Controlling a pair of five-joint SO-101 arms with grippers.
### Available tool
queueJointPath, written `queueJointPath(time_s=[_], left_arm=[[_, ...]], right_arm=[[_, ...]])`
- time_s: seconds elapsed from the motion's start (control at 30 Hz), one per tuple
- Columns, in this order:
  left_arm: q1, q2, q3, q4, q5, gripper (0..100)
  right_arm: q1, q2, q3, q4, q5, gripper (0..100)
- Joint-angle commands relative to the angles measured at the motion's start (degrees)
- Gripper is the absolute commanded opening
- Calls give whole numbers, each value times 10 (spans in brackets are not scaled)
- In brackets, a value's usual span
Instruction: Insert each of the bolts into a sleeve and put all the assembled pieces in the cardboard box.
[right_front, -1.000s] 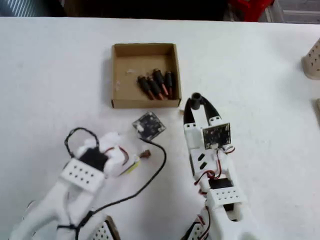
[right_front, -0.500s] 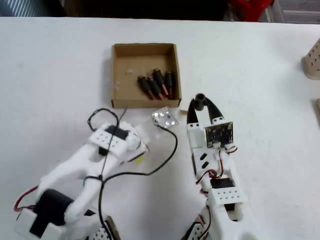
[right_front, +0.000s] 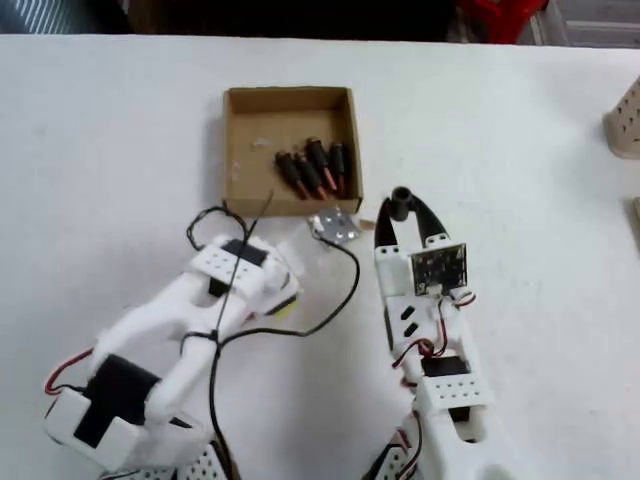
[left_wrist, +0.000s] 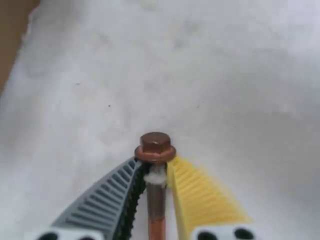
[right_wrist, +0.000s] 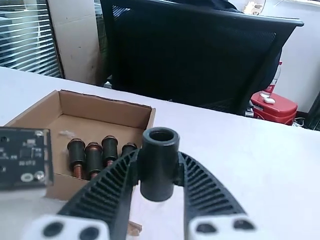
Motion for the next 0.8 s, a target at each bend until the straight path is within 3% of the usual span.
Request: queueJointPath(time_s=[0.0, 0.23, 0.6, 0.77], left_arm=[[1, 0, -19, -2, 35, 43], [0, 0, -20, 15, 49, 39], [-131, -4, -55, 11, 277, 38], [-195, -4, -85, 6, 343, 38]], right_arm=[[0, -10, 4, 15, -4, 15], [2, -10, 4, 15, -4, 15], [-9, -10, 4, 30, -4, 16], [-26, -10, 4, 42, -5, 16]])
